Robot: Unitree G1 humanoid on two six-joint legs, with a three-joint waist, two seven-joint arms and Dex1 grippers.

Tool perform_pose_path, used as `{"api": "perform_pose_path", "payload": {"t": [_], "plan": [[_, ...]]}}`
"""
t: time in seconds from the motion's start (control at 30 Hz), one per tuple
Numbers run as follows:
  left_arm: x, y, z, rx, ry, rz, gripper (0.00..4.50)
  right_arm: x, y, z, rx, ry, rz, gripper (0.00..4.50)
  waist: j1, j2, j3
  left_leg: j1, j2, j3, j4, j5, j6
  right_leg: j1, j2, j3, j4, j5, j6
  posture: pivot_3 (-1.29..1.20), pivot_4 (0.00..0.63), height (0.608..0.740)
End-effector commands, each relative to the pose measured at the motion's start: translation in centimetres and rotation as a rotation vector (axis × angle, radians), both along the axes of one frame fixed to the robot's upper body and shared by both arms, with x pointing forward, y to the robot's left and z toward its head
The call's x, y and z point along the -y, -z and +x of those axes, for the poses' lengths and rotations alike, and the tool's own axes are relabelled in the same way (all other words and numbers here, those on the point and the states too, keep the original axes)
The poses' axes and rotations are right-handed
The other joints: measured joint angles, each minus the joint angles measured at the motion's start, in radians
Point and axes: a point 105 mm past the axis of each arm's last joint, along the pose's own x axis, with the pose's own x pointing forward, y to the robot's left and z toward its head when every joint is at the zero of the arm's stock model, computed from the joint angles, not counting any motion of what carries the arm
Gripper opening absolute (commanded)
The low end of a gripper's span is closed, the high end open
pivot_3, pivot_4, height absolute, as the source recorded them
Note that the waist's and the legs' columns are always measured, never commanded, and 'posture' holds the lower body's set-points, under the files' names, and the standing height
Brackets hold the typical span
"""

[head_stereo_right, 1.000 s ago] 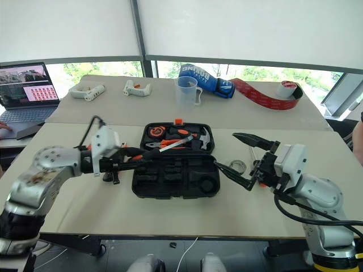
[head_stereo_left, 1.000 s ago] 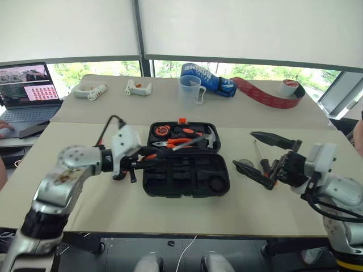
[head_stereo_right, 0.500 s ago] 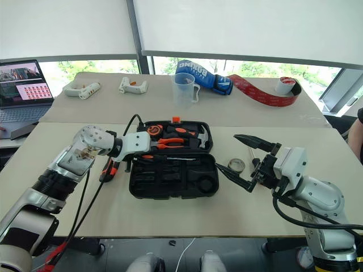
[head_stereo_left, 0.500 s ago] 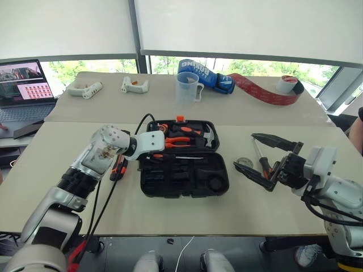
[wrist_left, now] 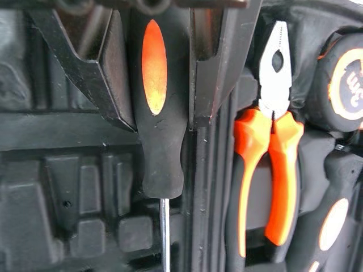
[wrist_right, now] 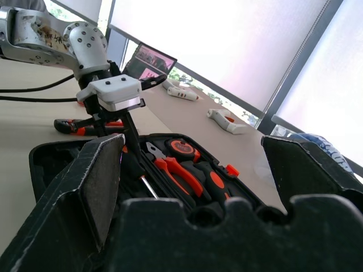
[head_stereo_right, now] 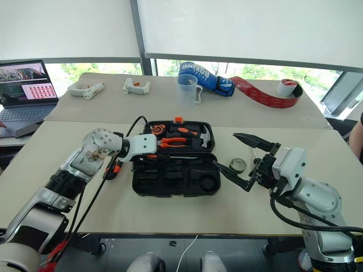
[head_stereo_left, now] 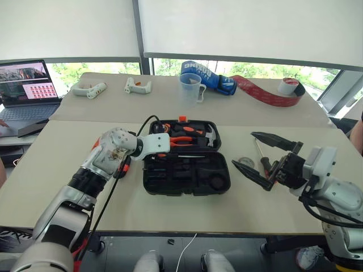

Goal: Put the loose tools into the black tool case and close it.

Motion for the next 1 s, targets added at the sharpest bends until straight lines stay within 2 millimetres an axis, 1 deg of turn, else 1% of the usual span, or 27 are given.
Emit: {"api": "perform_pose_path", "payload": {"t": [0.03,0.07,0.17,0.2,0.27,0.33,0.4,0.43,0.53,0.57,0.6,0.63,0.67,0.83,1.0], "plan": [[0.4,-0.8,-0.3,0.004,0.024,-0.039,1.89,-0.2,-0.7,-0.5,0.029,-0.012,0.005,4.50,0.000,0.000,0.000,0.000,0.000,0.000,0.000,0.000,0.000,0.000,0.000,0.000,0.000,0.000,0.000,0.00,0.150,0.740],[0.5,-1.1,-0.2,0.029,0.028,-0.051,2.03,-0.2,-0.7,-0.5,0.029,-0.012,0.005,4.50,0.000,0.000,0.000,0.000,0.000,0.000,0.000,0.000,0.000,0.000,0.000,0.000,0.000,0.000,0.000,0.00,0.150,0.740],[1.0,-2.0,0.1,0.092,0.039,-0.114,3.10,-0.2,-0.7,-0.5,0.027,-0.013,0.004,4.50,0.002,0.000,0.000,0.000,0.000,0.000,0.000,0.000,0.000,0.000,0.000,0.000,0.000,0.000,0.000,0.00,0.150,0.740],[1.3,-2.5,0.1,0.103,0.041,-0.152,3.10,-0.1,-0.6,-0.6,0.026,-0.013,0.004,4.50,0.003,0.000,0.000,0.000,0.000,0.000,0.000,0.000,0.000,0.000,0.000,0.000,0.000,0.000,0.000,0.00,0.150,0.740],[2.2,-3.7,-0.2,0.086,0.046,-0.282,3.10,-0.1,-0.5,-0.6,0.024,-0.011,0.004,4.50,0.006,0.000,0.000,-0.001,0.000,0.000,0.001,0.000,0.000,0.000,0.000,0.000,0.000,0.000,0.000,0.00,0.150,0.740],[2.3,-4.2,-0.5,0.072,0.048,-0.335,3.10,0.0,-0.4,-0.6,0.021,-0.011,0.004,4.50,0.007,0.000,0.000,-0.001,0.000,-0.001,0.001,0.000,0.000,0.000,0.000,0.000,0.000,0.000,0.000,0.00,0.150,0.740],[1.9,-4.0,-0.3,0.073,0.020,-0.354,2.57,0.0,-0.3,-0.7,0.019,-0.010,0.005,4.50,0.008,0.000,0.000,-0.001,0.000,-0.001,0.001,0.000,0.000,0.000,0.000,0.000,0.000,0.000,0.000,0.00,0.150,0.740],[1.7,-3.9,-0.2,0.070,0.002,-0.366,2.37,0.0,-0.3,-0.7,0.018,-0.010,0.006,4.50,0.007,0.000,0.000,-0.001,0.000,-0.001,0.001,0.000,0.000,0.000,0.000,0.000,0.000,0.000,0.000,0.00,0.150,0.740],[1.5,-3.1,0.3,0.024,-0.084,-0.451,1.29,0.0,-0.2,-0.7,0.016,-0.003,0.011,4.50,0.006,0.000,0.000,0.000,0.000,0.000,0.001,0.000,0.000,0.000,0.000,0.001,0.001,0.000,0.000,0.00,0.150,0.740],[1.5,-2.5,0.3,0.006,-0.099,-0.457,0.98,0.1,-0.1,-0.7,0.016,-0.001,0.013,4.50,0.007,0.000,0.000,0.000,0.000,-0.001,0.002,0.000,0.000,0.000,0.000,0.001,0.002,0.000,0.000,0.00,0.150,0.740],[1.6,-1.6,0.2,-0.020,-0.106,-0.453,0.52,0.1,-0.1,-0.7,0.015,0.001,0.014,4.50,0.007,0.000,0.000,0.000,0.000,-0.001,0.003,0.000,0.000,0.000,0.000,0.001,0.003,0.000,0.000,0.00,0.150,0.740],[1.7,-1.0,0.1,-0.036,-0.108,-0.448,0.27,0.1,0.0,-0.7,0.015,0.001,0.015,4.50,0.008,0.000,0.000,0.000,0.000,-0.001,0.004,0.000,0.000,0.000,0.000,0.001,0.004,0.000,0.000,0.00,0.150,0.740],[1.9,-0.2,-0.1,-0.052,-0.105,-0.439,0.11,0.1,0.0,-0.8,0.015,0.002,0.015,4.50,0.008,0.000,0.000,0.000,0.000,-0.001,0.004,0.000,0.000,0.000,0.000,0.001,0.005,0.000,0.000,0.00,0.150,0.740],[2.6,2.3,-0.6,-0.111,-0.119,-0.403,0.11,0.0,-0.1,-0.8,0.013,0.011,0.016,4.50,0.011,0.000,0.000,0.001,0.000,0.000,0.006,0.000,0.000,0.000,0.000,0.001,0.008,0.000,0.000,0.00,0.150,0.740],[1.9,4.7,0.3,-0.178,-0.246,-0.372,0.11,-0.1,-0.1,-0.8,0.010,0.017,0.018,4.50,0.013,0.000,0.000,0.004,-0.001,0.000,0.007,0.001,0.001,0.004,0.000,0.001,0.008,0.001,0.000,0.00,0.150,0.740]]}}
